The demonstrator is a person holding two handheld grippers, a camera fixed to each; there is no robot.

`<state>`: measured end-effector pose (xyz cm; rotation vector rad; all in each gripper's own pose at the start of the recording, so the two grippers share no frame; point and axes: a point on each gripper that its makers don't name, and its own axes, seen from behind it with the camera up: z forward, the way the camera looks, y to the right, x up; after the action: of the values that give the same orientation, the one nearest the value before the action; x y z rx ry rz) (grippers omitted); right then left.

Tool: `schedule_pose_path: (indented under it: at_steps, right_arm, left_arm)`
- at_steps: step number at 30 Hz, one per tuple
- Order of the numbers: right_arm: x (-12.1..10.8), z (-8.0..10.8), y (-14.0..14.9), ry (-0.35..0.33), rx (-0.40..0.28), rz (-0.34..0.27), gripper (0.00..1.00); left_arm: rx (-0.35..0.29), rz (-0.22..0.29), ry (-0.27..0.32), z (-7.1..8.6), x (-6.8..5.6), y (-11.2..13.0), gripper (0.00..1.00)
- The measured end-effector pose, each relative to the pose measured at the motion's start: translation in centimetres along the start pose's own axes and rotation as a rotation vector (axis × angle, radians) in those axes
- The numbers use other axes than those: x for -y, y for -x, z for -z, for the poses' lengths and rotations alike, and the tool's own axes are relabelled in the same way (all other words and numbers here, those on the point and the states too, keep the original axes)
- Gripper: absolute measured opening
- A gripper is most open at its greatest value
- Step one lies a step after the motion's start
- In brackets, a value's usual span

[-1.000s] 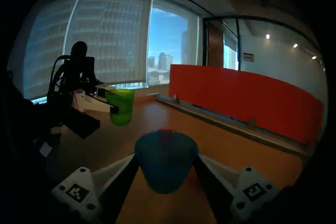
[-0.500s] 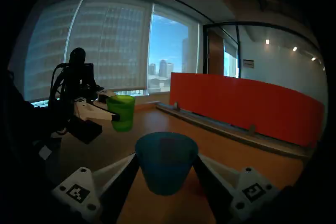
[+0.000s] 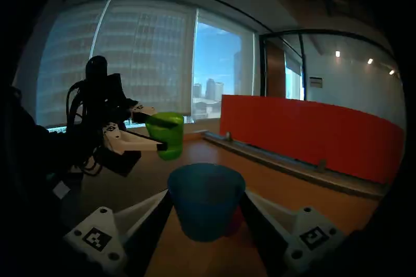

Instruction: Pour water

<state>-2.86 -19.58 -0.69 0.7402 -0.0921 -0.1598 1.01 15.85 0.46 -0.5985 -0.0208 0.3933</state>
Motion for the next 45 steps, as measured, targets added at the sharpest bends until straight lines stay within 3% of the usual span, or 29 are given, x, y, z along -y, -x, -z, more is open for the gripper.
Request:
schedule_pose_path:
  at_steps: [6, 12, 24, 45]
  right_arm:
    - [0.8, -0.6, 0.0, -0.025, -0.007, -0.004, 0.89]
    - [1.9, -1.2, 0.1, -0.057, -0.014, -0.022, 0.89]
    - [4.2, -2.6, 0.3, -0.116, -0.004, -0.018, 0.89]
    - [5.8, -4.5, 0.5, -0.167, 0.003, -0.010, 0.89]
  left_arm:
    - [0.005, -0.076, -0.018, -0.1, 0.7, -0.8, 0.83]
    - [0.003, -0.189, -0.045, -0.1, 1.5, -2.6, 0.83]
    - [0.007, -0.395, -0.060, -0.6, 0.8, -5.6, 0.83]
    - [-0.021, -0.605, -0.096, -1.4, 0.3, -9.2, 0.83]
